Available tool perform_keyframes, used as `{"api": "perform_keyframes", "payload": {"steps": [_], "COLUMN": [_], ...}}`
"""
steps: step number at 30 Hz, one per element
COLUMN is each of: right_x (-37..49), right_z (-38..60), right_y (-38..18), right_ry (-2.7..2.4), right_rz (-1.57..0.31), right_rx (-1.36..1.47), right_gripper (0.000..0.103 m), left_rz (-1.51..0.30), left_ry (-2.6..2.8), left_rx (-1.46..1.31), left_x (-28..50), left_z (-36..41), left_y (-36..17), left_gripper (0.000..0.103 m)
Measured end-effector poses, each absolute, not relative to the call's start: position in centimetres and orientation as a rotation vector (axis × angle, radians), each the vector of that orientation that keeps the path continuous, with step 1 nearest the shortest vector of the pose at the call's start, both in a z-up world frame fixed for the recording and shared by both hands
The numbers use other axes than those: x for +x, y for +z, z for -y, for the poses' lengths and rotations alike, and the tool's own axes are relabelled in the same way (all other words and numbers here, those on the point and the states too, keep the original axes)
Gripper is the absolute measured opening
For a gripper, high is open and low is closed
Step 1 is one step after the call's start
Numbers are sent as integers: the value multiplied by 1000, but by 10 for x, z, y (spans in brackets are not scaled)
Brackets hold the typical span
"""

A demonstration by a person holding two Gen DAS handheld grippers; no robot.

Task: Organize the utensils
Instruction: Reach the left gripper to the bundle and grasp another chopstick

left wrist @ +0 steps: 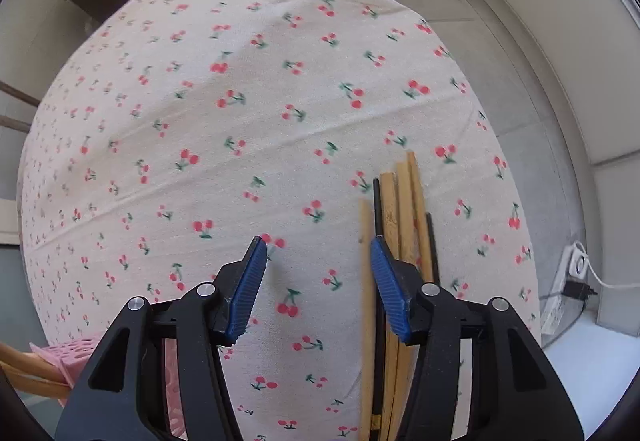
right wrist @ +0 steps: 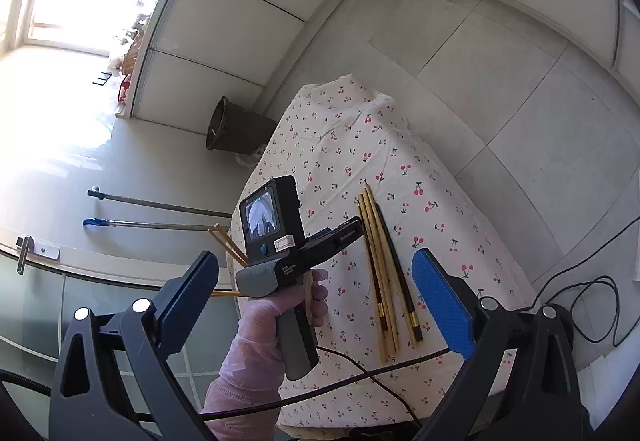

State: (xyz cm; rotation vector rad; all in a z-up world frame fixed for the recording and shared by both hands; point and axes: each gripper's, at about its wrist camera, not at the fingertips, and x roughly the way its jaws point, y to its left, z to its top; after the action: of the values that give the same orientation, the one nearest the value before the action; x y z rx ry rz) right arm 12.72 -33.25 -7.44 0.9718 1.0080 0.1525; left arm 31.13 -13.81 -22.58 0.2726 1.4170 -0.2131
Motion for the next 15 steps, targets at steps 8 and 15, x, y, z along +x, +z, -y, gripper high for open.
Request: {"api": "perform_keyframes", "payload": {"steps": [8, 15], "right_x": [130, 140], "right_z": [329, 334], "right_y": [-76, -89], "right_ry": [147, 74], "right_rz": [-1023, -1059], "right_rx": [952, 913], "right_gripper": [95, 94], "left_rz": [-1422, -1342], "left_ry": [-286, -285], "left_rx": [269, 153], "left_x": [298, 289], "left_z": [155, 136], "left_y": [-228, -226], "left_gripper": [6, 4]}}
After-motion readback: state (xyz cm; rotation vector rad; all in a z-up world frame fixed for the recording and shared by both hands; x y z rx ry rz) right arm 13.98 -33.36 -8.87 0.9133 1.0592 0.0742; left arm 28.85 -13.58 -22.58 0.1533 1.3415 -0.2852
